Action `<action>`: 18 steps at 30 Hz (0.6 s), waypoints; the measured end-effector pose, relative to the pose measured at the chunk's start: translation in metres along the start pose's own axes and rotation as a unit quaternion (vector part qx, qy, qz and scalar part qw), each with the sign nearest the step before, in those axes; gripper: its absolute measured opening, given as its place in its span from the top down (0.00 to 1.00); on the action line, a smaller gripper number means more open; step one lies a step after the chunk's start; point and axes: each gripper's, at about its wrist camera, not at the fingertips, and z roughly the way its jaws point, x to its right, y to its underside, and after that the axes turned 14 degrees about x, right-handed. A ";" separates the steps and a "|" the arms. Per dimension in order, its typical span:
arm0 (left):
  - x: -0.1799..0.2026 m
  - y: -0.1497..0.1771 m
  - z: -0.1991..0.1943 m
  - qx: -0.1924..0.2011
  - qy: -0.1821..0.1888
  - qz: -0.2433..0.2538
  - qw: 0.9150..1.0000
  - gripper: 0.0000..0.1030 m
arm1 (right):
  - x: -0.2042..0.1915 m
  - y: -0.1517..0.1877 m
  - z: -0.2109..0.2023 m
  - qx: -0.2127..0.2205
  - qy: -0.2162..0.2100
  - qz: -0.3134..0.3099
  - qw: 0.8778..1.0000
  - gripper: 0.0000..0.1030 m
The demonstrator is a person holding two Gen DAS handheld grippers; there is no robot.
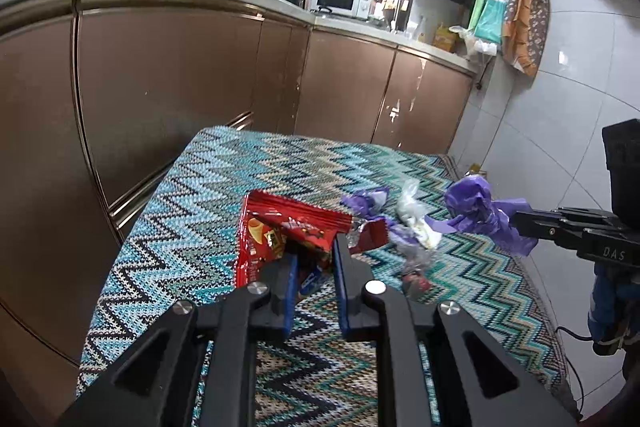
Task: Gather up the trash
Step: 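Grasp the red snack packet with the left tool while the right grasps purple wrapper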
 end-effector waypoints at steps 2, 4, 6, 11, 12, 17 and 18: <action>0.007 -0.005 -0.006 0.007 0.004 0.003 1.000 0.86 | 0.001 0.000 -0.011 0.008 0.006 0.001 1.000 0.92; 0.016 -0.011 -0.012 0.015 0.010 0.008 1.000 0.86 | 0.005 0.000 -0.024 0.018 0.013 0.005 1.000 0.92; 0.027 -0.016 -0.018 0.022 0.018 0.015 0.999 0.86 | 0.009 0.001 -0.038 0.028 0.021 0.009 0.999 0.92; 0.055 -0.025 -0.029 0.032 0.041 0.027 0.998 0.86 | 0.021 0.004 -0.073 0.053 0.039 0.019 0.998 0.93; 0.061 -0.027 -0.031 0.033 0.047 0.027 0.998 0.86 | 0.023 0.005 -0.080 0.058 0.043 0.021 0.997 0.92; 0.100 -0.036 -0.037 0.034 0.089 0.028 0.995 0.86 | 0.038 0.010 -0.117 0.084 0.062 0.032 0.994 0.92; 0.109 -0.037 -0.037 0.033 0.097 0.030 0.994 0.86 | 0.042 0.011 -0.125 0.091 0.066 0.035 0.993 0.92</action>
